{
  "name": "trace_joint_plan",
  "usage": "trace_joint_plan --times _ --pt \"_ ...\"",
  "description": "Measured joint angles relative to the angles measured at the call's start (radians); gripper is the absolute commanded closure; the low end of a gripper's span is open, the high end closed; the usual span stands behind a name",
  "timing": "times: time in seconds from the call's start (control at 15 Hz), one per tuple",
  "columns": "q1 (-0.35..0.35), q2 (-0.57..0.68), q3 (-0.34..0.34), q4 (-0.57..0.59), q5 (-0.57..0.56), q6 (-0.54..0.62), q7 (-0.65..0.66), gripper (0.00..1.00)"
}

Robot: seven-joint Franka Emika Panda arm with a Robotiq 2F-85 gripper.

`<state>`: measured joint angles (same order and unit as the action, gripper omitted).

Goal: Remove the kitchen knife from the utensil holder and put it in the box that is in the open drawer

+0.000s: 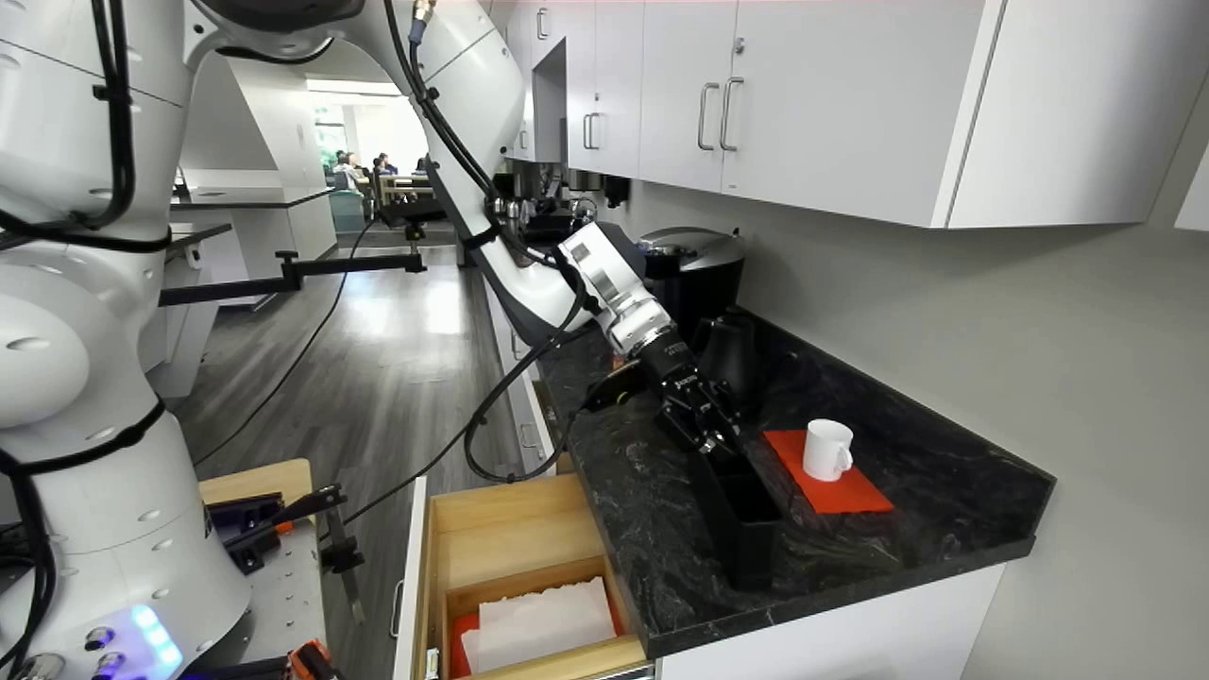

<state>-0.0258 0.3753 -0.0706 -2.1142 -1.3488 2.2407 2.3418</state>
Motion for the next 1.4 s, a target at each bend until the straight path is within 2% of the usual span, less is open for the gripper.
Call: trace_joint_plan --times 0.07,0.33,0.4,0.53,1.07,1.13,1.4 --pt "0.0 0.0 0.0 -0.002 0.0 0.0 0.0 0.94" --pt "0.0 0.0 0.001 -0.006 0.0 0.0 0.0 0.94" --pt "0.0 0.0 0.001 -0.006 0.0 0.0 0.0 0.68" --pt "0.0 -0.001 0.001 -0.005 0.0 -0.002 0.0 0.61" --pt "0.001 -0.002 0.017 -0.009 0.003 -0.007 -0.014 0.08" --pt "0.002 -0.002 0.024 -0.009 0.003 -0.007 -0.017 0.03" --pt "0.017 -0.003 0.046 -0.009 0.004 -0.007 -0.02 0.0"
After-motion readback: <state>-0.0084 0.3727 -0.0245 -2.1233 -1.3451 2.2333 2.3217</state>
